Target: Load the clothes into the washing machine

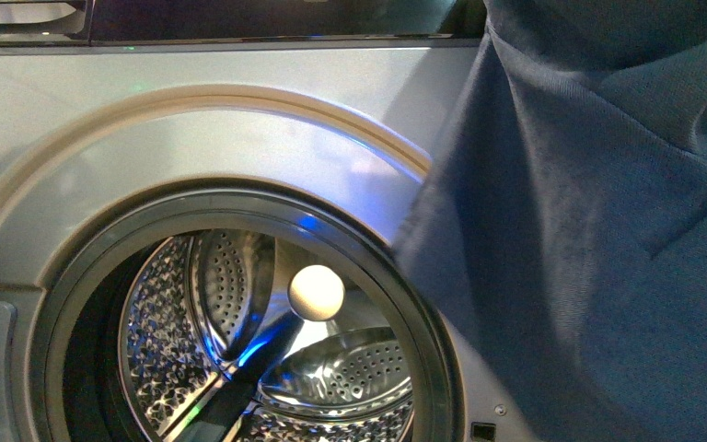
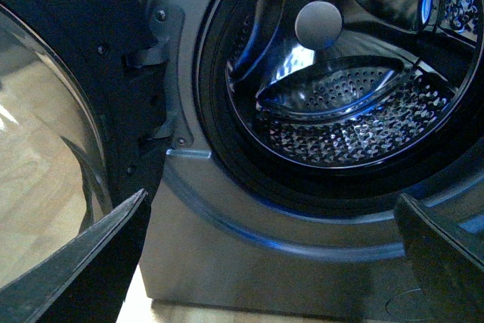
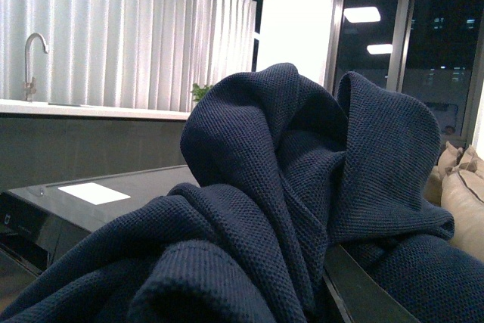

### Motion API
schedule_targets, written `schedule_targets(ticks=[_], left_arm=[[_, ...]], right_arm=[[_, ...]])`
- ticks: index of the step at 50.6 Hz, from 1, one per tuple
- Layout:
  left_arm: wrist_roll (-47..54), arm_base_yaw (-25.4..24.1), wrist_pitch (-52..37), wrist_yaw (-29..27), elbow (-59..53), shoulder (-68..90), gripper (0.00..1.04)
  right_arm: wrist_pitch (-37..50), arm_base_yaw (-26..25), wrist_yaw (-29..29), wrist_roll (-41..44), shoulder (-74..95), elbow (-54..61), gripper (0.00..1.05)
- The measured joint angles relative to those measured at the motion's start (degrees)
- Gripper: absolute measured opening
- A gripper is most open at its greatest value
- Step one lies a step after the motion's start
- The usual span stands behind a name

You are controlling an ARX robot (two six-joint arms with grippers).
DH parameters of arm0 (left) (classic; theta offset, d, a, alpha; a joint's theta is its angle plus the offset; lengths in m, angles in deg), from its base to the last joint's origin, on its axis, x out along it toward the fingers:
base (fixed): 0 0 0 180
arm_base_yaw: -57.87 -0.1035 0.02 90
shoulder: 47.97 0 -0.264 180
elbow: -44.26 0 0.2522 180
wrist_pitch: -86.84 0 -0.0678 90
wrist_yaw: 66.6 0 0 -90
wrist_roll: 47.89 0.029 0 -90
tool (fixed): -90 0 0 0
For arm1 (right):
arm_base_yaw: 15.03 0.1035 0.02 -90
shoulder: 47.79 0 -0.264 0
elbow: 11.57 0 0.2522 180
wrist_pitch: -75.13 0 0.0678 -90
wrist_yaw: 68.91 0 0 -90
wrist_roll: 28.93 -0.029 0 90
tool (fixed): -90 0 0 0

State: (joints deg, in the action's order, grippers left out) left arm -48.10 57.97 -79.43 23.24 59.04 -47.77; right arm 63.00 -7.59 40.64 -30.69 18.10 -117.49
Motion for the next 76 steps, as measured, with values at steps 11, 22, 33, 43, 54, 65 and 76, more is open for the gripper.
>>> schedule_targets(ticks=[11, 22, 33, 43, 54, 65, 76], left_arm=[[-5.22, -2.51, 0.98, 3.98, 0.90, 2.97, 0.98], [-5.33, -11.39, -11.23, 16.87, 12.33, 17.68, 0.98], [-3.85, -12.52, -20.28, 19.47, 28.02, 33.24, 0.98], [-0.11, -7.72, -22.71, 23.21, 40.11, 44.83, 0.98], [1.31, 2.54, -23.41, 28.44, 50.71, 56.89, 0.98], [1.22, 9.84, -24.81, 35.17, 55.49, 59.04, 0.98], [0.83, 16.15, -26.10, 40.54, 58.80, 59.36, 0.98]], right_arm=[[0.00, 0.00, 0.00, 0.00, 0.00, 0.00, 0.12], [0.02, 0.00, 0.00, 0.00, 0.00, 0.00, 0.12], [0.02, 0.00, 0.00, 0.00, 0.00, 0.00, 0.12], [0.02, 0.00, 0.00, 0.00, 0.00, 0.00, 0.12], [0.02, 0.00, 0.00, 0.00, 0.00, 0.00, 0.12], [0.02, 0.00, 0.00, 0.00, 0.00, 0.00, 0.12], [0.02, 0.00, -0.02, 0.00, 0.00, 0.00, 0.12]])
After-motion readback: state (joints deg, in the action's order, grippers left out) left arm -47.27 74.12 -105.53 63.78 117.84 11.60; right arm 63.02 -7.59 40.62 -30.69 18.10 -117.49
